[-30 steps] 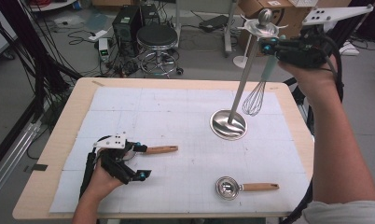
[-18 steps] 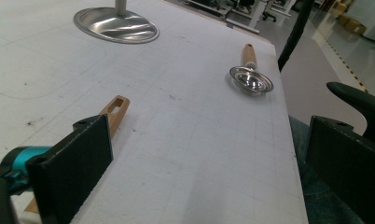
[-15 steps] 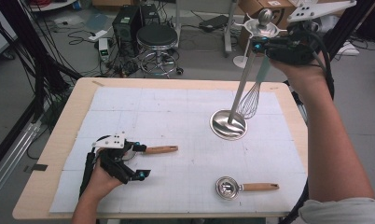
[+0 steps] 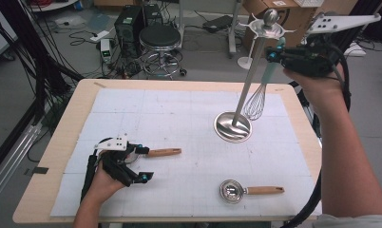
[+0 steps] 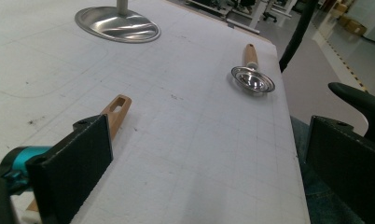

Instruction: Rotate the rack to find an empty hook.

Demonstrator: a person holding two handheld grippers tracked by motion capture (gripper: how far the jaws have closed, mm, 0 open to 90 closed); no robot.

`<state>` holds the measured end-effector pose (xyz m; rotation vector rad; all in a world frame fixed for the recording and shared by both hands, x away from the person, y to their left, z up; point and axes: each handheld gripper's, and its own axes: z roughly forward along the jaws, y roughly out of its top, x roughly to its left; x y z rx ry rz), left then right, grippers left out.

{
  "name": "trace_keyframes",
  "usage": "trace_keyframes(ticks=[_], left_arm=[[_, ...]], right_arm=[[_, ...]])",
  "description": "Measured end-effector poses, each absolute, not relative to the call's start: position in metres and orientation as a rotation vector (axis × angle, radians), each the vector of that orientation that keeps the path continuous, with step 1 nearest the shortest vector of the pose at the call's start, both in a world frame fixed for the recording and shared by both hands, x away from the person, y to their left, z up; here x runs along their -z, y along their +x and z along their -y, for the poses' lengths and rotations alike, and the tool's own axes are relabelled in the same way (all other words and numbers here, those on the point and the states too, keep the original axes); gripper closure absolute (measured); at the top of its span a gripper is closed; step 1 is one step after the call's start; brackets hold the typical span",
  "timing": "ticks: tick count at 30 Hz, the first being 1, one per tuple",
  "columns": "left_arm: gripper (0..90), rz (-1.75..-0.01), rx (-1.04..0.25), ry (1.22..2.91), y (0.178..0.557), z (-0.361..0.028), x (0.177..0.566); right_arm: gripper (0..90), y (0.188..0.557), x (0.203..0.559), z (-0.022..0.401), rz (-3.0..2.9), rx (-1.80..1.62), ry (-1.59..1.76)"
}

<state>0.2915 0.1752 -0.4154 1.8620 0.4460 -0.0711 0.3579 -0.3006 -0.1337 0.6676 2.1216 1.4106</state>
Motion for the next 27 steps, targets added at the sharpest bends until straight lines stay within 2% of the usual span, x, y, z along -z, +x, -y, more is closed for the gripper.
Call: trace_keyframes(ticks=[9,15,27], left_arm=[[1.8,-0.448,0.072,1.876,0.292,-0.173,0.417],[1.8,-0.448,0.076,1.88,0.292,-0.172,0.418],[1.8,-0.455,0.076,1.878,0.292,-0.173,0.418]], right_arm=[[88.9,0.351,0.147,0.328,-2.091,-1.413,0.73],[89.1,0.349,0.143,0.346,-2.038,-1.423,0.773],[89.1,0.36,0.124,0.339,-2.019,-1.396,0.831]])
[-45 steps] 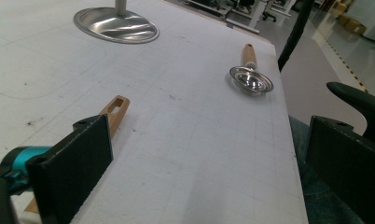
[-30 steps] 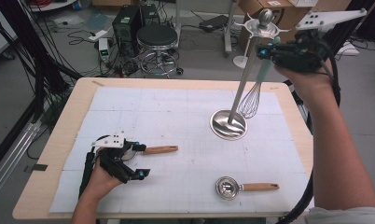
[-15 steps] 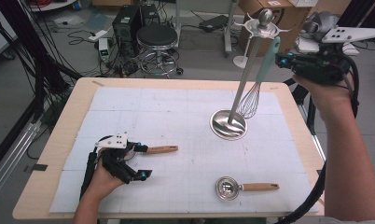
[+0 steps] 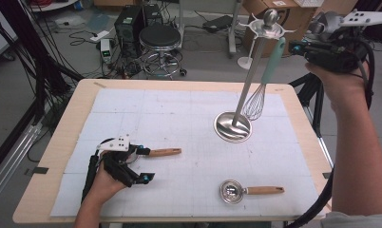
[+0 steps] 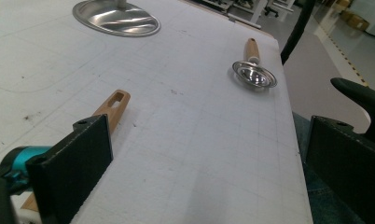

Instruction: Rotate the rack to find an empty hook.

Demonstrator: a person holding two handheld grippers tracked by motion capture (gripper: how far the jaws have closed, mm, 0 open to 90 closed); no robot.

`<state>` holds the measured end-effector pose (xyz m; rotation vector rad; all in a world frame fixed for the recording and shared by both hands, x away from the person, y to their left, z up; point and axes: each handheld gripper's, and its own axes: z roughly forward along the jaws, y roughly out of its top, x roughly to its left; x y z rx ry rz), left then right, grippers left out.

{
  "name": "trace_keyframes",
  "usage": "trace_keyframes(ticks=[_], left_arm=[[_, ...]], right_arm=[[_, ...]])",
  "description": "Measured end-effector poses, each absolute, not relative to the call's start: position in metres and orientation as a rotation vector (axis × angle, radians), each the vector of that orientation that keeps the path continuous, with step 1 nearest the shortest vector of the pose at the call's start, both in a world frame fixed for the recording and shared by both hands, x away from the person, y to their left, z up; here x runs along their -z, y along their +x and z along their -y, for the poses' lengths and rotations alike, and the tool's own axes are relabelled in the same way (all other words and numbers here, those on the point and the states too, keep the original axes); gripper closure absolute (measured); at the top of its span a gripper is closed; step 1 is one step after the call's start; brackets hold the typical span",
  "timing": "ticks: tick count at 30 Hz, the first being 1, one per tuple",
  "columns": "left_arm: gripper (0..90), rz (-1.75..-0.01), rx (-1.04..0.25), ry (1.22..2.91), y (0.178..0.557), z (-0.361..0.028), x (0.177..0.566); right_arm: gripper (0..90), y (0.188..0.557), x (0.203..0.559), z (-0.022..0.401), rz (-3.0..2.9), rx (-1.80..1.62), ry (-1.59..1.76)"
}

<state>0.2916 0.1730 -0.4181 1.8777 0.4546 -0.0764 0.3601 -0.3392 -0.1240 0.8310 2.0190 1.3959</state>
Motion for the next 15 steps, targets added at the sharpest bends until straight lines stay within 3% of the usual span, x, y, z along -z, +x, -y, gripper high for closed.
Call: trace_keyframes(ticks=[15], left_arm=[[1.8,-0.454,0.079,1.876,0.292,-0.173,0.418]], right_arm=[[89.2,0.366,0.123,0.291,-2.068,-1.357,0.702]])
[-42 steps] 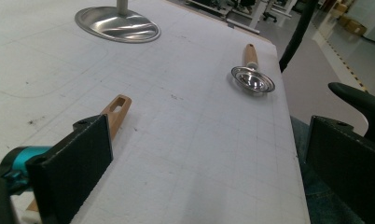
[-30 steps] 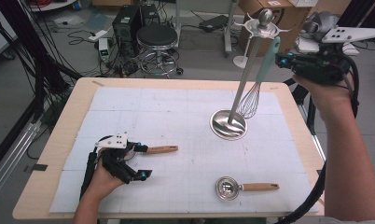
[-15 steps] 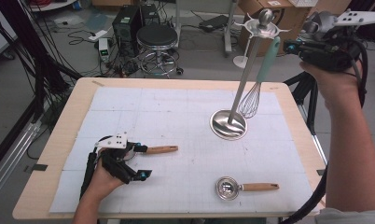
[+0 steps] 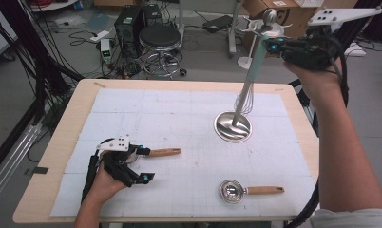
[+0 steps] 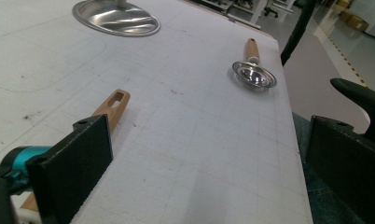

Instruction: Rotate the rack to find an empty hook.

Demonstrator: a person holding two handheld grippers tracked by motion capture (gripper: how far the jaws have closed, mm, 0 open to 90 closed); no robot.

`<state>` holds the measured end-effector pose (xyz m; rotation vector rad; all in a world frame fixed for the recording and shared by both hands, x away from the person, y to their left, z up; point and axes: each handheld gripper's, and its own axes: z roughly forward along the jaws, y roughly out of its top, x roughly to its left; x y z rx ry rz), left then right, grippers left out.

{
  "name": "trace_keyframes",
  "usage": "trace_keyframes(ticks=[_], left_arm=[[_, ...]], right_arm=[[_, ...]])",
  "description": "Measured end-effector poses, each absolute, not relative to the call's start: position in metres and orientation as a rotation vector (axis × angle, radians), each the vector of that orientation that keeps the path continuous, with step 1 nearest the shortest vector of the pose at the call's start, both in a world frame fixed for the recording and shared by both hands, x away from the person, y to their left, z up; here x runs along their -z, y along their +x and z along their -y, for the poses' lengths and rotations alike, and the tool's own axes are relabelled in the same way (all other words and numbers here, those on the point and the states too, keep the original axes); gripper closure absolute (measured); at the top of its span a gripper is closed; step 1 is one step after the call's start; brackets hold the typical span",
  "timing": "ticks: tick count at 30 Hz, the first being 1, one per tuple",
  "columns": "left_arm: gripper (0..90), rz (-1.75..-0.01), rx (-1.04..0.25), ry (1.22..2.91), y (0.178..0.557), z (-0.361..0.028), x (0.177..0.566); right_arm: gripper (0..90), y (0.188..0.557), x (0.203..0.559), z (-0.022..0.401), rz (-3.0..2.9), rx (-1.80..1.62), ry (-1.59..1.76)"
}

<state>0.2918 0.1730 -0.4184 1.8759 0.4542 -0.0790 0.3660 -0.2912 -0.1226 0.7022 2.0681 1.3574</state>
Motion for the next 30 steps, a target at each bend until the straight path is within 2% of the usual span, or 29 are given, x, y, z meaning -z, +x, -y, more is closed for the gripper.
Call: trace_keyframes(ticks=[7,12,23,30], left_arm=[[1.8,-0.45,0.08,1.878,0.292,-0.174,0.419],[1.8,-0.459,0.081,1.876,0.292,-0.174,0.419],[1.8,-0.459,0.081,1.879,0.292,-0.173,0.42],[1.8,-0.463,0.083,1.883,0.293,-0.172,0.422]], right_arm=[[89.2,0.372,0.122,0.271,-2.099,-1.323,0.686],[89.2,0.371,0.124,0.273,-2.097,-1.322,0.694],[88.9,0.367,0.14,0.301,-2.074,-1.327,0.755],[89.0,0.362,0.137,0.325,-2.031,-1.335,0.81]])
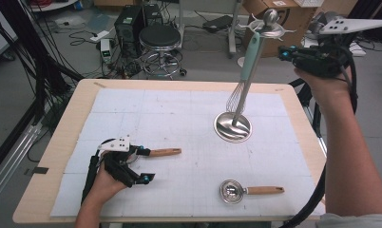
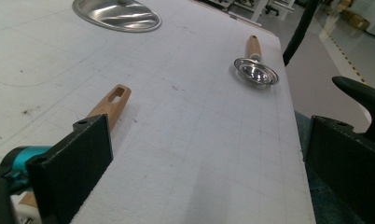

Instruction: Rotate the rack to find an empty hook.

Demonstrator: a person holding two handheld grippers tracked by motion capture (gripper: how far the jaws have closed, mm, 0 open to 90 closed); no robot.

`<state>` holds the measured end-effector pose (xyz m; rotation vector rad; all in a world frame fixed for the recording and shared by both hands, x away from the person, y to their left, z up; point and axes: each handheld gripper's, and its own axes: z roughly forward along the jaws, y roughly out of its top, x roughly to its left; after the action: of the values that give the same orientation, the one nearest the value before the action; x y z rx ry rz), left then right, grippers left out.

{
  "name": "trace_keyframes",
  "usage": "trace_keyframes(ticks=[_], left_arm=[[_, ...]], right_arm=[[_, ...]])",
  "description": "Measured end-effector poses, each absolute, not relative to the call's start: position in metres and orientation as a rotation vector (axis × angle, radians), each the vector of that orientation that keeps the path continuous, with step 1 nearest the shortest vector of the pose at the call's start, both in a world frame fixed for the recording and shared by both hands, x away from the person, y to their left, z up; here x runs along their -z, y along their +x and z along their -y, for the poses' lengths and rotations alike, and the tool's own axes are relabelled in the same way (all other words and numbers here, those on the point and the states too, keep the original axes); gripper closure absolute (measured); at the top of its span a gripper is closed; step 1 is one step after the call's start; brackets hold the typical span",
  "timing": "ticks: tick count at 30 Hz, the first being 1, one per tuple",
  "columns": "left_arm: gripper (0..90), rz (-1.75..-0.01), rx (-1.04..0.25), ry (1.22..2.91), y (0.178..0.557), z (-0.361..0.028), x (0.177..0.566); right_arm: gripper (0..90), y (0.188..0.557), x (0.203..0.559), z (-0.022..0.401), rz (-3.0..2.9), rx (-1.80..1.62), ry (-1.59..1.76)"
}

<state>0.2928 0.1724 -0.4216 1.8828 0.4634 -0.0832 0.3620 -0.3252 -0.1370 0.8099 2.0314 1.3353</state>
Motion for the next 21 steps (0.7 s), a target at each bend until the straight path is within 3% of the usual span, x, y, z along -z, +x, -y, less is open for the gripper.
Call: trace_keyframes(ticks=[8,21], left_arm=[[1.8,-0.464,0.085,1.885,0.293,-0.171,0.422],[1.8,-0.462,0.087,1.879,0.293,-0.172,0.422]], right_arm=[[89.0,0.359,0.125,0.336,-1.973,-1.36,0.823],[89.1,0.36,0.119,0.305,-2.024,-1.328,0.74]])
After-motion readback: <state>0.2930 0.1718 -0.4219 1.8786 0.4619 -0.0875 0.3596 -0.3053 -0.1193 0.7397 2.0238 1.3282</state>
